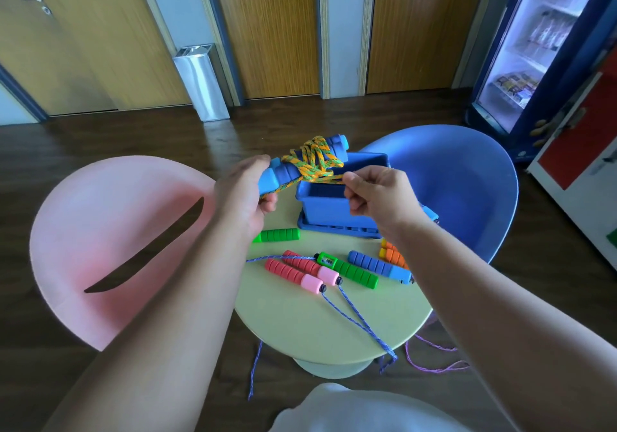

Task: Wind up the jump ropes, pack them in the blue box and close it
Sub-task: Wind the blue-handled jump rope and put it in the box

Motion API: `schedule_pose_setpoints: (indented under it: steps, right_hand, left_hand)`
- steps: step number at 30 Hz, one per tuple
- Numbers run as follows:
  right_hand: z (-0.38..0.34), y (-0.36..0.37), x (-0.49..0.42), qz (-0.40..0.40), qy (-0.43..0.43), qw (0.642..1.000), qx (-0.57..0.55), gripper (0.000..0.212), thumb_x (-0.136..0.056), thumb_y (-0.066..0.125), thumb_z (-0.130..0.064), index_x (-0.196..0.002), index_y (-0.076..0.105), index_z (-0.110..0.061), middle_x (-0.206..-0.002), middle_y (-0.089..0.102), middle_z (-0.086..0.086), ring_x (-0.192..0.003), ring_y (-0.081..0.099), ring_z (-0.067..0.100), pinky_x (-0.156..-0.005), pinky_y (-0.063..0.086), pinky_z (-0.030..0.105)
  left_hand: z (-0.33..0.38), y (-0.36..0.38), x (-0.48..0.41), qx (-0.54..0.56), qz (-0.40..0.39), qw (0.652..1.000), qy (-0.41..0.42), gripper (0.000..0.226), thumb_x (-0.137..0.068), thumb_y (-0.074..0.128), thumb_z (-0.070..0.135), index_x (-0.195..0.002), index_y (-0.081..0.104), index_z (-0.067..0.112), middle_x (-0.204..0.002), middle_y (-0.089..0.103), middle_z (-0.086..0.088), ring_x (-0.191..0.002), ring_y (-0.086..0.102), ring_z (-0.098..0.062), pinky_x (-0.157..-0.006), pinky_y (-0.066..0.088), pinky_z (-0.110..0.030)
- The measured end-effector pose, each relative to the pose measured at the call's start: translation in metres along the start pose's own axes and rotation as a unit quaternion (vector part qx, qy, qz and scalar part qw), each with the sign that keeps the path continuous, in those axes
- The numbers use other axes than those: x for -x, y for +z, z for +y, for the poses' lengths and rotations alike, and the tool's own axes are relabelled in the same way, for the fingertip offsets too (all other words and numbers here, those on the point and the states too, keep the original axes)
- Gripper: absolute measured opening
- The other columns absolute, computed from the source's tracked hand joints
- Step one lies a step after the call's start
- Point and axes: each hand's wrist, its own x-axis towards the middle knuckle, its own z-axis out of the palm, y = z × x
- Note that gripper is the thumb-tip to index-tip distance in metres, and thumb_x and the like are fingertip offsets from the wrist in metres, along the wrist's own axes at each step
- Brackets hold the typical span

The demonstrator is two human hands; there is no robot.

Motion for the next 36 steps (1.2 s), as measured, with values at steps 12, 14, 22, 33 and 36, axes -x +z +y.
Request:
schedule_pose_setpoints:
  steps: [12, 14, 22, 33, 36]
  right_hand:
    - [-0.001, -0.044, 0.006, 0.09, -0.022, 0.992, 0.091, 0.024, -0.097, 0.067, -0.014, -0.078, 0.068, 0.001, -0.064, 0.065, 0.007, -0.049, 0.055, 0.012, -0.049, 0.051, 0.025]
    - [-0.007, -0.043, 0.009, 0.087, -0.043, 0.986, 0.137, 0.022, -0.096, 0.066, -0.013, -0.077, 0.068, -0.002, -0.067, 0.069, 0.008, -0.049, 0.058, 0.013, -0.05, 0.053, 0.024]
    - [-0.009, -0.048, 0.015, 0.093, -0.139, 0.953, 0.254, 0.014, -0.091, 0.071, -0.015, -0.079, 0.073, -0.009, -0.067, 0.07, 0.002, -0.064, 0.067, 0.017, -0.068, 0.059, 0.038]
    - [0.0, -0.041, 0.017, 0.08, -0.223, 0.907, 0.347, 0.016, -0.088, 0.073, -0.01, -0.076, 0.068, -0.002, -0.071, 0.063, 0.001, -0.067, 0.053, 0.017, -0.061, 0.039, 0.03]
    - [-0.003, -0.037, 0.014, 0.042, -0.225, 0.899, 0.373, 0.018, -0.09, 0.07, -0.01, -0.075, 0.066, -0.001, -0.074, 0.065, 0.005, -0.071, 0.053, 0.02, -0.063, 0.042, 0.034]
  left_hand:
    - [-0.021, -0.007, 0.008, -0.054, -0.039, 0.996, 0.064, 0.006, -0.095, 0.073, 0.023, -0.089, 0.073, 0.023, -0.073, 0.063, -0.01, -0.035, 0.042, -0.019, -0.038, 0.03, -0.018]
    - [-0.024, -0.01, 0.007, -0.069, -0.041, 0.992, 0.098, 0.006, -0.095, 0.074, 0.025, -0.088, 0.074, 0.024, -0.076, 0.064, -0.008, -0.036, 0.043, -0.02, -0.039, 0.031, -0.019]
    - [-0.028, -0.015, 0.016, -0.175, -0.068, 0.961, 0.204, 0.008, -0.094, 0.074, 0.03, -0.087, 0.075, 0.033, -0.08, 0.062, 0.01, -0.044, 0.051, -0.022, -0.046, 0.044, -0.03]
    - [-0.035, -0.005, 0.026, -0.251, -0.093, 0.926, 0.267, 0.007, -0.092, 0.076, 0.021, -0.087, 0.071, 0.023, -0.061, 0.056, 0.02, -0.045, 0.043, -0.015, -0.04, 0.047, -0.029]
    - [-0.044, -0.005, 0.02, -0.266, -0.104, 0.913, 0.292, 0.006, -0.091, 0.076, 0.023, -0.087, 0.072, 0.025, -0.061, 0.058, 0.021, -0.049, 0.047, -0.011, -0.056, 0.054, -0.045]
